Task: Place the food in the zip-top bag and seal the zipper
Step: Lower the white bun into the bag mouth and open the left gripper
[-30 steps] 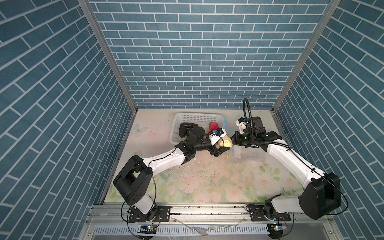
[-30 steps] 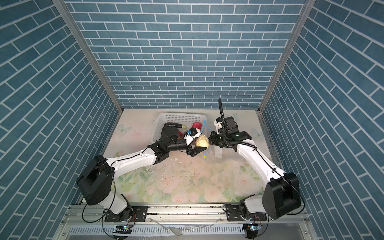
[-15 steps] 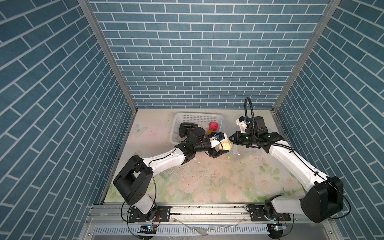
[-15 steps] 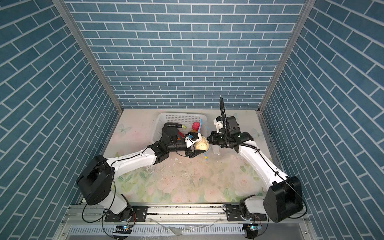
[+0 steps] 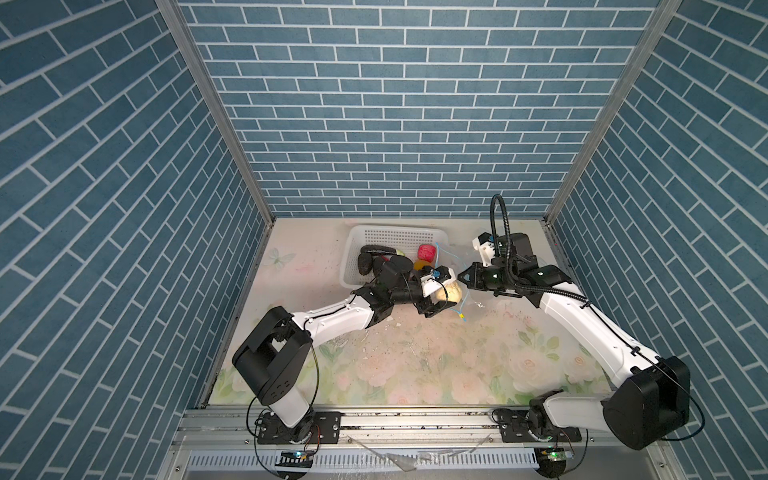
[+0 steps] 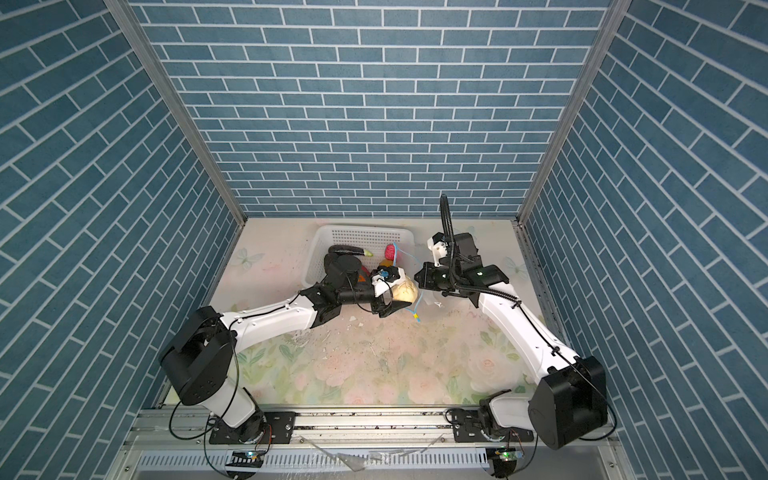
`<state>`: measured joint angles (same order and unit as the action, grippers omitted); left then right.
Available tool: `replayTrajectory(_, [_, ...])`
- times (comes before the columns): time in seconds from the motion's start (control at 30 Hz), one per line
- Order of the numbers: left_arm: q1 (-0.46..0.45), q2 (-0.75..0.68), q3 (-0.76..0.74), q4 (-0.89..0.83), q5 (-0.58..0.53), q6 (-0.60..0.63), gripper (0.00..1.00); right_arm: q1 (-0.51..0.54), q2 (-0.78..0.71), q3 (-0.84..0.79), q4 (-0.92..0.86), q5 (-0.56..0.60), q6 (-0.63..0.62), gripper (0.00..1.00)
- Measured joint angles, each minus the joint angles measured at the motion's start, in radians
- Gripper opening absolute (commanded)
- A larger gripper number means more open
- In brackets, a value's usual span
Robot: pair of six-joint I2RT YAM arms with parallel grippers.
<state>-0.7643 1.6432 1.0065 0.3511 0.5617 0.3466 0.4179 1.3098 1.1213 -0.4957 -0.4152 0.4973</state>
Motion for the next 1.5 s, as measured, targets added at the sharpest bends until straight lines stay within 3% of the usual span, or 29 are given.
replayTrajectory(0.4, [0.0,0.025,0.024,-0.03,-0.036,-0.037,0.68,0.0,-0.008,0.0,-0.001,0.0,0.001,0.0])
replayTrajectory(0.63, [0.0,0.034,0.04,-0.051,-0.048,-0.055,0.81,0.0,-0.008,0.0,-0.002,0.0,0.001,0.0])
replayTrajectory(0.87, [0.0,0.035,0.046,-0.063,-0.07,-0.069,0.86,0.0,-0.008,0.0,-0.002,0.0,0.001,0.0])
replayTrajectory(1.5, [0.0,0.035,0.048,-0.07,-0.093,-0.07,0.94,0.0,-0.005,0.0,-0.003,0.0,0.001,0.0])
